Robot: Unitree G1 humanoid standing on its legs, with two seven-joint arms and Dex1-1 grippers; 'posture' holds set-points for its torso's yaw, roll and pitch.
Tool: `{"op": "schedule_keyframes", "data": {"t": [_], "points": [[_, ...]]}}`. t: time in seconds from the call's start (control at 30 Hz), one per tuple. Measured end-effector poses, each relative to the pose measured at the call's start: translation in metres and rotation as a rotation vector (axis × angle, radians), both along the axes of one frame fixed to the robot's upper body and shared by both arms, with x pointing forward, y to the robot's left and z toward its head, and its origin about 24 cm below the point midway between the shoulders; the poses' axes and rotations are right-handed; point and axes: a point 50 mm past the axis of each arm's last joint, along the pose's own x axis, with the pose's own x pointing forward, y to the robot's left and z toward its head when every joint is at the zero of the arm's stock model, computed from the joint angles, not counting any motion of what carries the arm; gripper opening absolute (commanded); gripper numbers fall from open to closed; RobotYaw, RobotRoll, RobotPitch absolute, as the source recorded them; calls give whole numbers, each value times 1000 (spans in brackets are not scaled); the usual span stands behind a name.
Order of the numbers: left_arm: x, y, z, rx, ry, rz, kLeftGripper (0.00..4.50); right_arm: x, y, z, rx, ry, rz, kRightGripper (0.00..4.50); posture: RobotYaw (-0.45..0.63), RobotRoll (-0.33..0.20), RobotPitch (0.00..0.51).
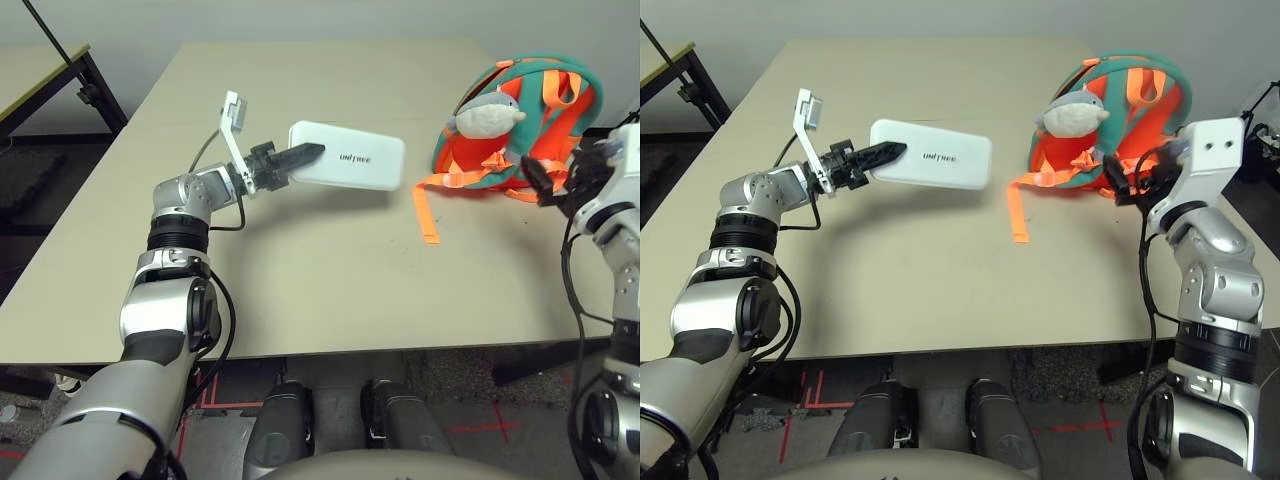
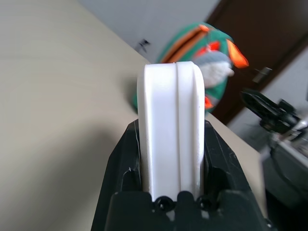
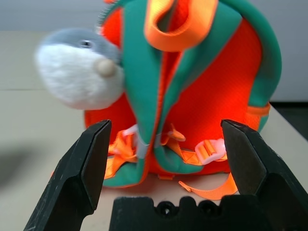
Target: Put the pencil case into the backpack and zip it.
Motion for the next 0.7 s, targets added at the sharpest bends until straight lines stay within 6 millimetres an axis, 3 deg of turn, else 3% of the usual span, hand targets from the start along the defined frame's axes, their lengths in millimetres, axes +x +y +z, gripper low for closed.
{"op": "schedule_keyframes", "data": {"t": [0.57,0.7], "points": [[2,17,-13,145,-58,211,1387,53,-1,-27,57,82,-21,4500,129,0,42],[0,20,-21,206,-48,226,1387,60,0,-26,67,85,-17,3520,138,0,40]]}}
